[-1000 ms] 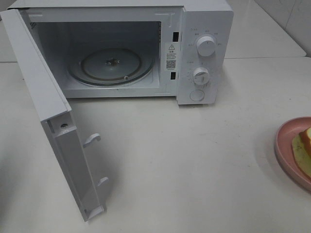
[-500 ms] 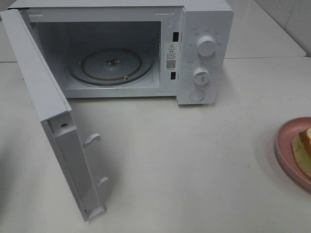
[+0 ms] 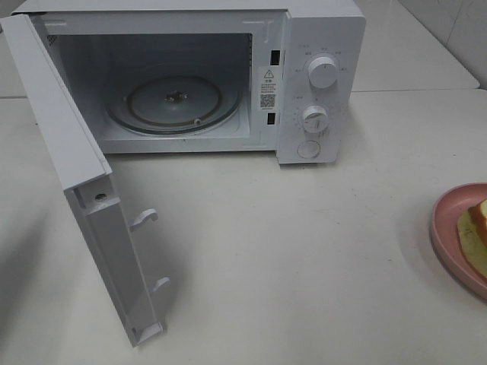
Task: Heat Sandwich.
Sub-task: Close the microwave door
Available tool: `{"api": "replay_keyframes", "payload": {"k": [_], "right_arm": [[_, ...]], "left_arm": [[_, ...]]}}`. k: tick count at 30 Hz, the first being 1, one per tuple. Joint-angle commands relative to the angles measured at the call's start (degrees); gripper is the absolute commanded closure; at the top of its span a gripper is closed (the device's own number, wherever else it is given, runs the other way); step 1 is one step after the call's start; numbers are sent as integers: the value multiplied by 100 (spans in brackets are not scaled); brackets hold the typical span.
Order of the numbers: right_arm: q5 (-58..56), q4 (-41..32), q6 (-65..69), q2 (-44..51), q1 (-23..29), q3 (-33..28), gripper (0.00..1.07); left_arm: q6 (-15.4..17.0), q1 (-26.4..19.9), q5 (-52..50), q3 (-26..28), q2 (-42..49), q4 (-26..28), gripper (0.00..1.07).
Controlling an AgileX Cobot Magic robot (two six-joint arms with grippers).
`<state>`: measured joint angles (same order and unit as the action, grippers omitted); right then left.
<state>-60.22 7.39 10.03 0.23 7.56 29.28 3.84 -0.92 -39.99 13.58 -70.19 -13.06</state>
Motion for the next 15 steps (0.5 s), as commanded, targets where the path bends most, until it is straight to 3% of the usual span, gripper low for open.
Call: {"api": "replay_keyframes", "payload": {"k": [1, 3, 15], "right_arm": [[52, 0, -52, 160, -29, -11, 31], [52, 0, -52, 160, -29, -11, 31], [52, 0, -52, 160, -29, -11, 31]], "left_arm": [[103, 286, -246, 212, -327, -223, 107], [34, 590, -476, 286, -636, -218, 107], [-57, 1381, -1570, 361, -1656, 218, 107]]}}
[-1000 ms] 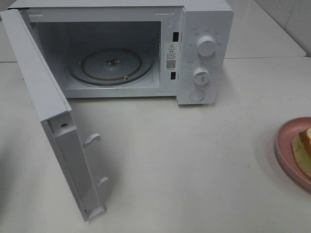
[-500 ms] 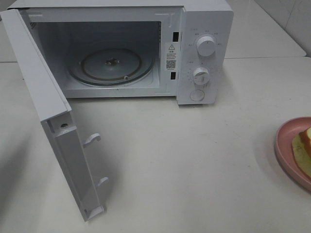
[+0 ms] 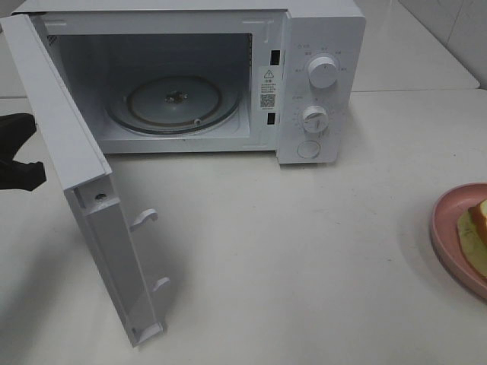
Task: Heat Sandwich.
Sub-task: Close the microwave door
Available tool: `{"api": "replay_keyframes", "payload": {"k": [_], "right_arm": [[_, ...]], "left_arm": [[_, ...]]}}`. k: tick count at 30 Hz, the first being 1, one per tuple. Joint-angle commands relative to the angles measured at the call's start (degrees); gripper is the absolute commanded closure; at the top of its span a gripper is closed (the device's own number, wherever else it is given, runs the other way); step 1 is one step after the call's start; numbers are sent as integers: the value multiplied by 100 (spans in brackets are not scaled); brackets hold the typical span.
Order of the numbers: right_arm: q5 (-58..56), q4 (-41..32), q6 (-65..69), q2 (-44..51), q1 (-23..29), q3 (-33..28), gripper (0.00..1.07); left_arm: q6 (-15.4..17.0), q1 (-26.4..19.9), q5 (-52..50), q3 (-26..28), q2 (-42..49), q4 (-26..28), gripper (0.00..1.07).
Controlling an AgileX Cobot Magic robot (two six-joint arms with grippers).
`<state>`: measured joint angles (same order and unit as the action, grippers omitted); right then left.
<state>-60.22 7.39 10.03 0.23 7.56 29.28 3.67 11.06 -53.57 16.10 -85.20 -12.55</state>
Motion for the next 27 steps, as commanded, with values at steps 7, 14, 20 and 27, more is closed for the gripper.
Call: {"api": "replay_keyframes", "payload": {"k": [7, 14, 20, 27], "right_arm": [[52, 0, -52, 160, -29, -11, 31], [52, 0, -52, 160, -29, -11, 31], [52, 0, -52, 160, -29, -11, 31], [52, 0, -52, 160, -29, -11, 31]], "left_arm": [[-332, 848, -212, 430, -510, 796, 107], [-859, 1656, -183, 928, -865, 1868, 107], [-1203, 2086, -166, 1364, -1134, 2372, 107], [-1501, 2475, 103, 2137, -1599, 2756, 107]]}}
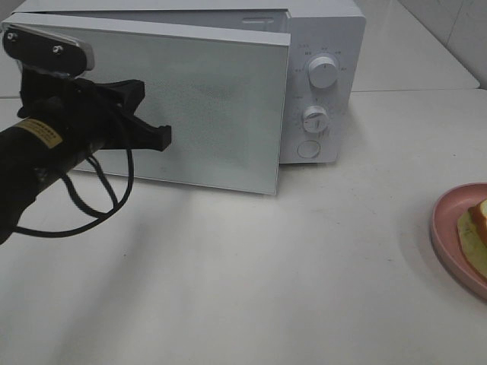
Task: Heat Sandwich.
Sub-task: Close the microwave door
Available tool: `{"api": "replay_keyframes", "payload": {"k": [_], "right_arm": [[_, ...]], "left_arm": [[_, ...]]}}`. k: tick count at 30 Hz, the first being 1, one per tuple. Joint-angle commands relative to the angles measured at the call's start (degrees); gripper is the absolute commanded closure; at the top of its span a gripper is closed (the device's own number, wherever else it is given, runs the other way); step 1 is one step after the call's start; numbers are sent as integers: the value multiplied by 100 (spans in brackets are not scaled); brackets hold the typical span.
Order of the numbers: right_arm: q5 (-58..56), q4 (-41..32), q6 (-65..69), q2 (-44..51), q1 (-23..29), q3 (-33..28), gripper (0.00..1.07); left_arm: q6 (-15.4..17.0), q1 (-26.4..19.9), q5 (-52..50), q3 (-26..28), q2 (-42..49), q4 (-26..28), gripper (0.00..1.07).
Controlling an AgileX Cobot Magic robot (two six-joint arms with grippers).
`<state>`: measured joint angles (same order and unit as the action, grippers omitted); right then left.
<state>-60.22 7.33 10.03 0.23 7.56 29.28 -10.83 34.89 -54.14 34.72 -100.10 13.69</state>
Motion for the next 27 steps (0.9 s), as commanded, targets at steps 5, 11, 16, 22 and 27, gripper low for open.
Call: {"api": "replay_keyframes", "payload": {"k": [5, 11, 16, 22, 27], "right_arm": [[52, 6, -52, 160, -29, -11, 31], [52, 6, -52, 160, -29, -11, 31], [52, 6, -52, 160, -29, -11, 31], [52, 6, -52, 160, -29, -11, 31], [52, 6, -52, 160, -29, -11, 31]], "left_arm": [[-52, 189, 498, 802, -390, 201, 107], [-57, 321, 527, 1249, -653, 292, 107], [-315, 504, 779, 1742, -934, 693, 107], [-974, 699, 945, 2372, -1278, 1387, 107], [-1060, 716, 1054, 2762, -1450, 1673, 107]]}}
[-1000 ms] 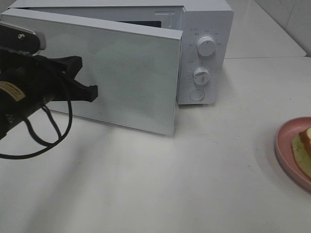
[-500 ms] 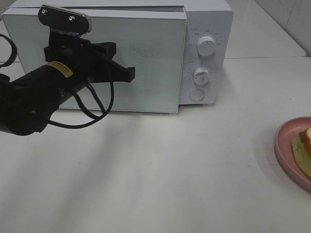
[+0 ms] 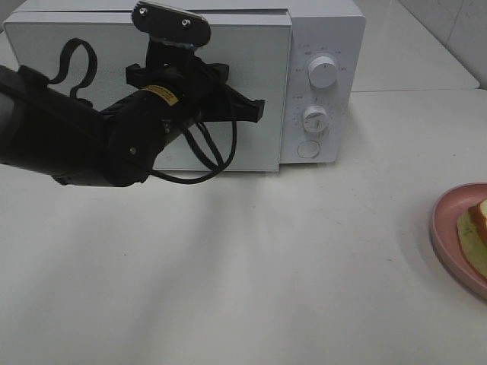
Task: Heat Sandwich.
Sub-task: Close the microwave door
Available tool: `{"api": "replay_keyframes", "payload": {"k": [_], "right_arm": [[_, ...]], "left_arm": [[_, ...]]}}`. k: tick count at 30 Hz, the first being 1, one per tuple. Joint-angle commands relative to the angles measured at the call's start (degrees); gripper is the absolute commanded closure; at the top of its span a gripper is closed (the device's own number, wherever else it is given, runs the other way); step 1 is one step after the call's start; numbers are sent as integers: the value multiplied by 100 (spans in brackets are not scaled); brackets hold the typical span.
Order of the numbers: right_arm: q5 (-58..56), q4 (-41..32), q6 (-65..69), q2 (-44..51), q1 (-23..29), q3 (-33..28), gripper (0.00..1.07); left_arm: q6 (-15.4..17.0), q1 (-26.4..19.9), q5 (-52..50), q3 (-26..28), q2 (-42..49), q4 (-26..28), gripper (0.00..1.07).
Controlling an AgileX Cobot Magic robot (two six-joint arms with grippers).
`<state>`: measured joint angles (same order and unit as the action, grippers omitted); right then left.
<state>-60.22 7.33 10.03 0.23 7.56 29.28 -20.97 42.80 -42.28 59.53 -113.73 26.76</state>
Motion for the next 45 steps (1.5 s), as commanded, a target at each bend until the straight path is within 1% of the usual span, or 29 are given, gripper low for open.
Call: {"api": "replay_keyframes", "payload": {"k": [1, 4, 6, 9, 11, 13, 31, 36, 38, 40, 42, 43, 45], "right_arm": [[52, 6, -52, 160, -29, -11, 31], [52, 6, -52, 160, -29, -11, 31], [52, 6, -52, 160, -29, -11, 31], [52, 6, -52, 160, -29, -11, 31], [52, 6, -52, 160, -29, -11, 31], [52, 6, -52, 160, -29, -11, 31], [52, 6, -52, 160, -29, -11, 31], [52, 6, -52, 160, -29, -11, 31], [52, 6, -52, 160, -29, -11, 31], [52, 6, -46, 160, -29, -11, 31], [52, 6, -46, 160, -29, -11, 31], [52, 6, -46, 160, -29, -11, 31], [52, 6, -46, 160, -29, -11, 31]], "left_arm": [[-46, -74, -63, 355, -115, 407, 107], [-92, -74, 40, 516, -195, 493, 107], [-361, -74, 57, 710, -304, 676, 107], [-630, -86, 63, 928, -413, 877, 107], [-688, -80, 69, 974, -430, 945, 107], [-705, -80, 69, 1037, -430, 1049, 107], [-745, -80, 218, 1049, -413, 1060, 107], [-768, 17, 281, 842, -229, 1089, 107], [-768, 69, 338, 613, -86, 1083, 107], [-768, 86, 338, 533, -40, 1100, 107], [-768, 160, 407, 264, 201, 1100, 107], [-768, 160, 407, 264, 201, 1100, 107], [-768, 212, 584, 86, 390, 1083, 107]]}}
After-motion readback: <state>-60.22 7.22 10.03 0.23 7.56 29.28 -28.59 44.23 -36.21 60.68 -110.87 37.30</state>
